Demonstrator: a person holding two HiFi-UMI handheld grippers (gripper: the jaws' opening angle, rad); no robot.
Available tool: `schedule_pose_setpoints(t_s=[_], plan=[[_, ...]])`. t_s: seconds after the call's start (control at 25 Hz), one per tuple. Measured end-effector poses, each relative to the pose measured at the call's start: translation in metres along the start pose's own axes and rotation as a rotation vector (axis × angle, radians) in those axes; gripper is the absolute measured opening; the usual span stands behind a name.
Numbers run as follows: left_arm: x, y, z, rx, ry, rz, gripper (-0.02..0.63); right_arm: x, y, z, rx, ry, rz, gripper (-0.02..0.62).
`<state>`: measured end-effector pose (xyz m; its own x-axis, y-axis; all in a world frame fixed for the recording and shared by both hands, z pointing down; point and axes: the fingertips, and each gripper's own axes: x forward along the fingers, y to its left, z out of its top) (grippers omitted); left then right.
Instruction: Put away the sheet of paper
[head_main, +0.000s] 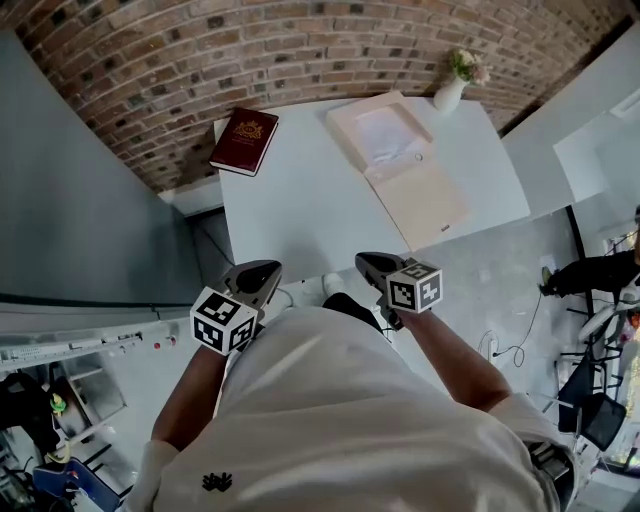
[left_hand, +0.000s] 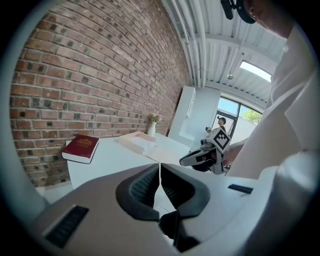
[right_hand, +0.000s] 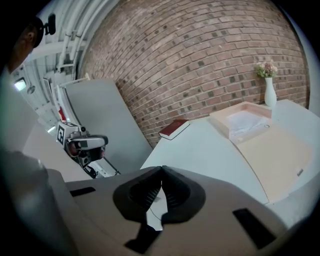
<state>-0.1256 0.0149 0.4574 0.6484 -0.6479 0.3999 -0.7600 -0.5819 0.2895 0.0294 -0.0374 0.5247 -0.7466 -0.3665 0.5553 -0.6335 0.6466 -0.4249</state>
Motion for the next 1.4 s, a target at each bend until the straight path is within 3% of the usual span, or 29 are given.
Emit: schedule_pose_setpoints(t_s=[0.48,1.4], plan=[[-0.036,0.022,-0.019,-0.048,-0.022,0.081,0.029,0.024,0.039,0.015,-0.117,0.006,0.056,0.028],[-0.043,0.024,-0.036,-0.067,-0.015,0.076,0.029,0.015,0.057,0.018,-0.194,-0.037,0.047,0.028]])
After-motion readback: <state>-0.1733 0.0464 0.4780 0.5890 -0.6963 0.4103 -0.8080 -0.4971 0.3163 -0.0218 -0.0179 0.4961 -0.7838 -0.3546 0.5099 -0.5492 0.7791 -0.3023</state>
